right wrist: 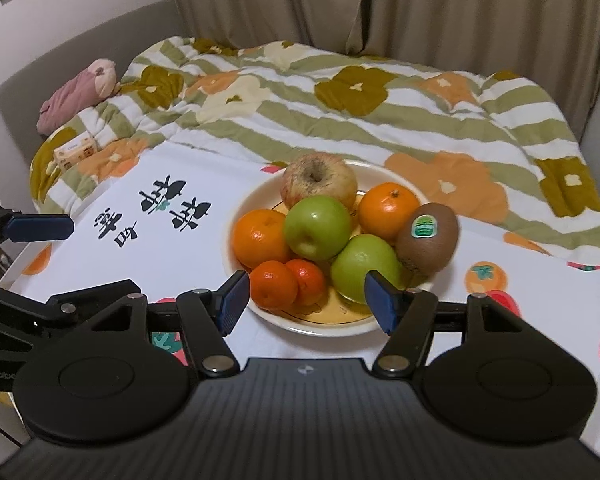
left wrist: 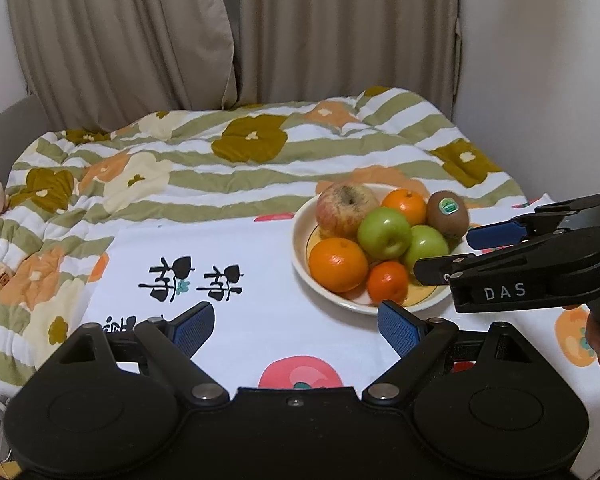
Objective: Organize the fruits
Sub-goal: 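Withdraw both tools from the bowl toward the two cherry tomatoes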
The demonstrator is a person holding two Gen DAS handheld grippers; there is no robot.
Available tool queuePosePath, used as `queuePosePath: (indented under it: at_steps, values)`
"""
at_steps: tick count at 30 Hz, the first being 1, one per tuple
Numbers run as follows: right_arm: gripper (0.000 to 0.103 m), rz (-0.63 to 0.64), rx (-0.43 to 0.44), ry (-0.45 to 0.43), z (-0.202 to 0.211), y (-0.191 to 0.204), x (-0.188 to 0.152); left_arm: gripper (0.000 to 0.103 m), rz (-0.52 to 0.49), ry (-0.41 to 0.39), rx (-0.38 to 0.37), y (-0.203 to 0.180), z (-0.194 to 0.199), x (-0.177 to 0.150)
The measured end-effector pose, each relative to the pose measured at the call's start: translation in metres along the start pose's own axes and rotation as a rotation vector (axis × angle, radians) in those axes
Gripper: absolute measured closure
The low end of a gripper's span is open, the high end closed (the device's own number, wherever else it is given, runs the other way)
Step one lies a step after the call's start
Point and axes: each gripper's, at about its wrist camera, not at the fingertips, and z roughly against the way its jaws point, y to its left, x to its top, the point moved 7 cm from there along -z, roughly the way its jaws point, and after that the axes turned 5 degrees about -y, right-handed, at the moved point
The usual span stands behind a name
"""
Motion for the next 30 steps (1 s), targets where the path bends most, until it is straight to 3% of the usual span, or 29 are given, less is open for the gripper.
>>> queuePosePath:
  at_steps: [15,18,30]
  values:
    - [0.022,-0.058,-0.119,-0.094,0.086,-0.005,0.005,0.011,-0.021,-0.128,-0.067,-0.007,0.057,0.03]
    - [0.011,-0.073,-0.143,-0.105,0.099,-0.004,-0.001,0.009,-0.035,-0.138,-0.076,-0.008,0.065,0.029]
    - [0.011,-0.122,-0.216,-0.069,0.122,0.001,-0.051,0.002,-0.107,-0.111,-0.133,-0.007,0.079,0.002]
